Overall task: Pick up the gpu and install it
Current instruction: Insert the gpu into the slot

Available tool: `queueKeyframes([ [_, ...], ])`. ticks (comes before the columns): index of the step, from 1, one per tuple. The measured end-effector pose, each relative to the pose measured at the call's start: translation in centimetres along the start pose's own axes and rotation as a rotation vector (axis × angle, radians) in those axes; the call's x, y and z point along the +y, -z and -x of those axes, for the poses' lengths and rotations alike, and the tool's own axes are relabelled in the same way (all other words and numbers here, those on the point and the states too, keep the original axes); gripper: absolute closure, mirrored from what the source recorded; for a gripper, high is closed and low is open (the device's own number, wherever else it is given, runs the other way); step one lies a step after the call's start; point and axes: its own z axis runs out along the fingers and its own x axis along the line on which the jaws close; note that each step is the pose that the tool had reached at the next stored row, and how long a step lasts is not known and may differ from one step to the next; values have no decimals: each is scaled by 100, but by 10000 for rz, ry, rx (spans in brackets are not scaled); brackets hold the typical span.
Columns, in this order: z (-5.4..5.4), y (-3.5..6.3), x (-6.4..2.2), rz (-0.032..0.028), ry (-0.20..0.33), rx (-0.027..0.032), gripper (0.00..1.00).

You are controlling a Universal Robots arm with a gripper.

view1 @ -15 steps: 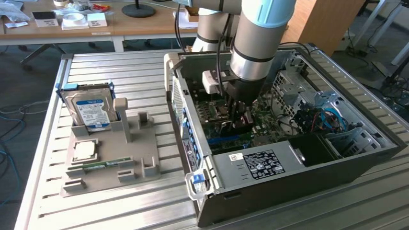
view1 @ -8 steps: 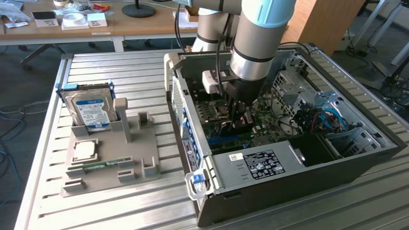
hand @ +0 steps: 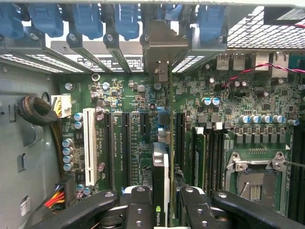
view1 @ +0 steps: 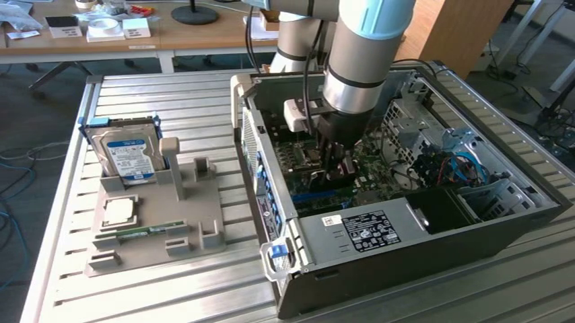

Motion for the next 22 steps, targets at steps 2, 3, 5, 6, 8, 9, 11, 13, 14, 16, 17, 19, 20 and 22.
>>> queueKeyframes([
  [2,-1,-11,0,2,-2,20,73],
  [3,-1,-17,1,1,-3,25,73],
  [5,-1,-31,1,1,-5,36,73],
  [6,-2,-34,2,2,-6,39,73],
  [8,-2,-34,2,2,-6,41,73],
  [9,-2,-34,2,2,-6,40,73],
  [11,-2,-38,1,1,-6,37,73],
  [13,-2,-44,2,0,-6,36,73],
  [14,-2,-47,4,1,-7,39,73],
  [16,-2,-49,4,1,-6,38,73],
  [17,-2,-49,4,1,-6,39,73],
  [19,-2,-49,4,1,-6,38,73],
  [20,-2,-49,4,1,-6,38,73],
  [22,-2,-49,4,1,-6,38,73],
])
